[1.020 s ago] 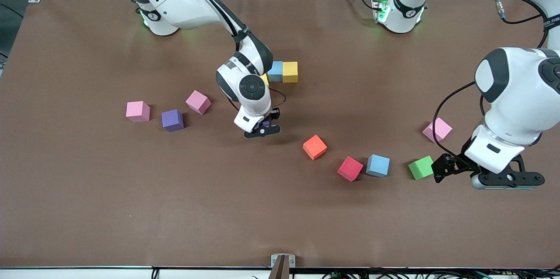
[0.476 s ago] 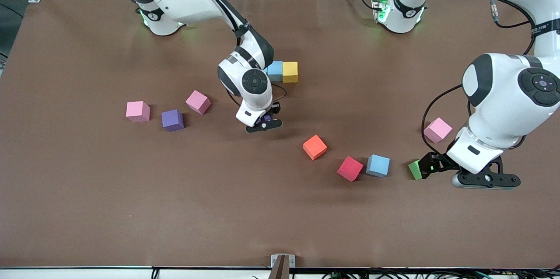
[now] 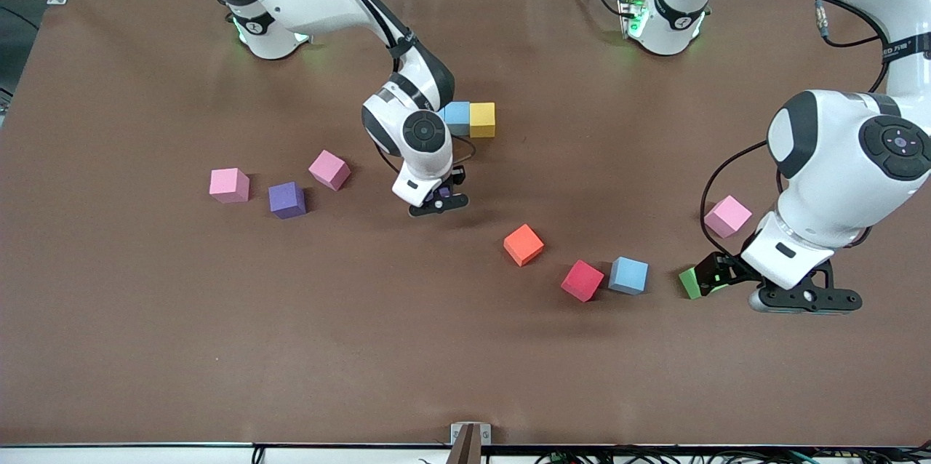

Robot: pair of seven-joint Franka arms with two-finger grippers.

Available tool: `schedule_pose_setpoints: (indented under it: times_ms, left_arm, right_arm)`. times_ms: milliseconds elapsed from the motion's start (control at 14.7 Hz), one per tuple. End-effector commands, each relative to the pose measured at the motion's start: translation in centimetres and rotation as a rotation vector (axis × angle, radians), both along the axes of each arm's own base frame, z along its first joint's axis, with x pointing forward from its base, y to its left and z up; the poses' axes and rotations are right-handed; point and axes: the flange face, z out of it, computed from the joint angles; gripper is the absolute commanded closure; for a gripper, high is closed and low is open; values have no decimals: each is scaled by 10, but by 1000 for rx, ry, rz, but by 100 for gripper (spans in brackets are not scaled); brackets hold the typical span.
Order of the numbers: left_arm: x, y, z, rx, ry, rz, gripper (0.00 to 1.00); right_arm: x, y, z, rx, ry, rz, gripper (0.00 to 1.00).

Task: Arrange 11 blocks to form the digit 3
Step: 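Lower the purple cube below the red cube and open the right gripper, then reach the right gripper to purple while the left gripper reaches the orange cube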

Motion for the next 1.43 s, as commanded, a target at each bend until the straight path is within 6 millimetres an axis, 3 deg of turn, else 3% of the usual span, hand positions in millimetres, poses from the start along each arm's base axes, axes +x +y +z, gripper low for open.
schedule_pose_setpoints:
  times_ms: [0,204,408,612,816,952,1088,1360]
  left_arm:
    - [-3,-3,3,-13,6,-8,0]
    - [-5,-14,4,-19,4,-9,0]
    - [-5,-13,5,-19,9,-2,0]
    - [-10,-22,3,-34,42,65,0]
    - [-21,-40,-3,-39,115,151,0]
    - [-28,-67,-7,-37,121,140,0]
    - [-33,-87,-10,-53,127,230,0]
    - [-49,-155,-36,-92,155,418,0]
  right_arm:
    - [-7,-4,2,-11,2,-15,0]
    - [6,4,32,1,-14,-13,0]
    - [39,-12,102,-42,21,-43,0]
    - [73,-73,165,-84,95,-21,0]
    - [105,-158,198,-65,145,69,0]
    - [119,-210,200,-50,176,109,0]
    - [125,-258,189,-33,202,131,0]
    - [125,-327,162,9,191,173,0]
